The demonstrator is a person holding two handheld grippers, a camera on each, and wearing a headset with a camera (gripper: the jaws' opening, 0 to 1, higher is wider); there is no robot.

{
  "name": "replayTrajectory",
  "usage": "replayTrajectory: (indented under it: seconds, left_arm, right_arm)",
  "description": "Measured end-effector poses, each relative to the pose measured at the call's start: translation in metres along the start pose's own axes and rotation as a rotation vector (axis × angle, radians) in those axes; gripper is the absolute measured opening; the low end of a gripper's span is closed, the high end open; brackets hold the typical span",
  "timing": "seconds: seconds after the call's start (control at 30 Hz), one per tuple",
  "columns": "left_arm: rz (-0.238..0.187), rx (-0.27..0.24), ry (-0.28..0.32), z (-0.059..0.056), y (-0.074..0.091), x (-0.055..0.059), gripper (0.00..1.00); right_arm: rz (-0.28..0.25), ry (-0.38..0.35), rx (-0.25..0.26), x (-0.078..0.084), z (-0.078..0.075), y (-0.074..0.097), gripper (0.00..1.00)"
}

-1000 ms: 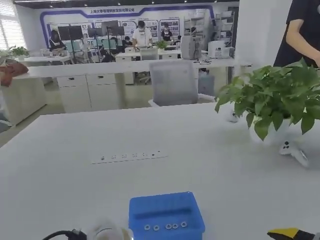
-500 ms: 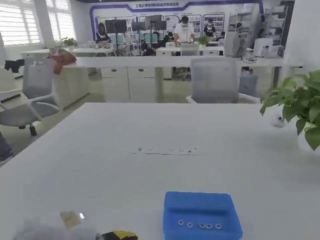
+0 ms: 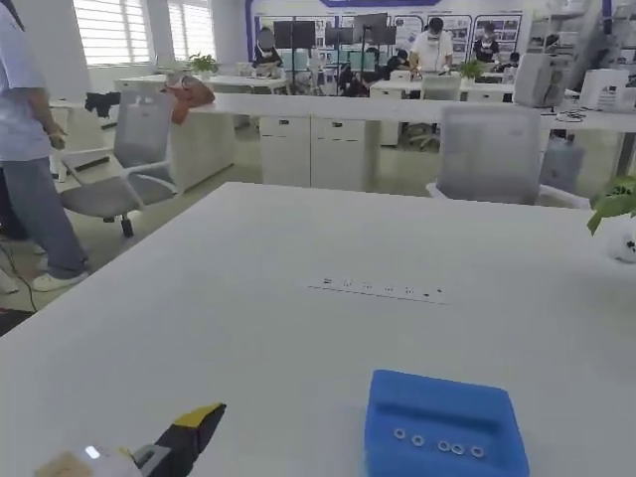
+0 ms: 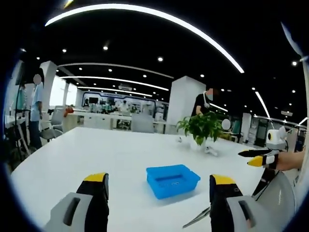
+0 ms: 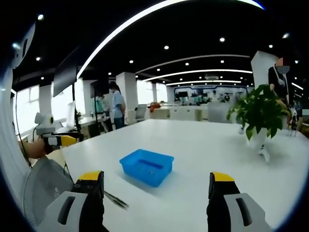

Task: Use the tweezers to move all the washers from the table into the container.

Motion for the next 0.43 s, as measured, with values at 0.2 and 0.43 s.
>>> replayTrajectory:
  seconds: [0.2, 0.43]
  left_arm:
    - [-0.016, -0.068, 0.033, 0.012, 0.002, 0.004, 0.99]
    - [-0.002, -0.067, -0.012, 0.009, 0.000, 0.006, 0.99]
  right_arm:
    - [0.000, 0.020, 0.003, 0.003, 0.006, -0.003, 0.99]
    - [0.076, 0.081, -0.002, 0.016, 0.013, -0.011, 0.99]
Point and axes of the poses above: the centre of the closed fingertips' face, and the gripper's own axes: y roughly backward along the fingers, z roughly to its left, x roughly out of its underside, the point moved 4 cm from there along y, roughly backward along the fingers, and after that the axes turned 13 degrees about -y, right-handed, at the moved point
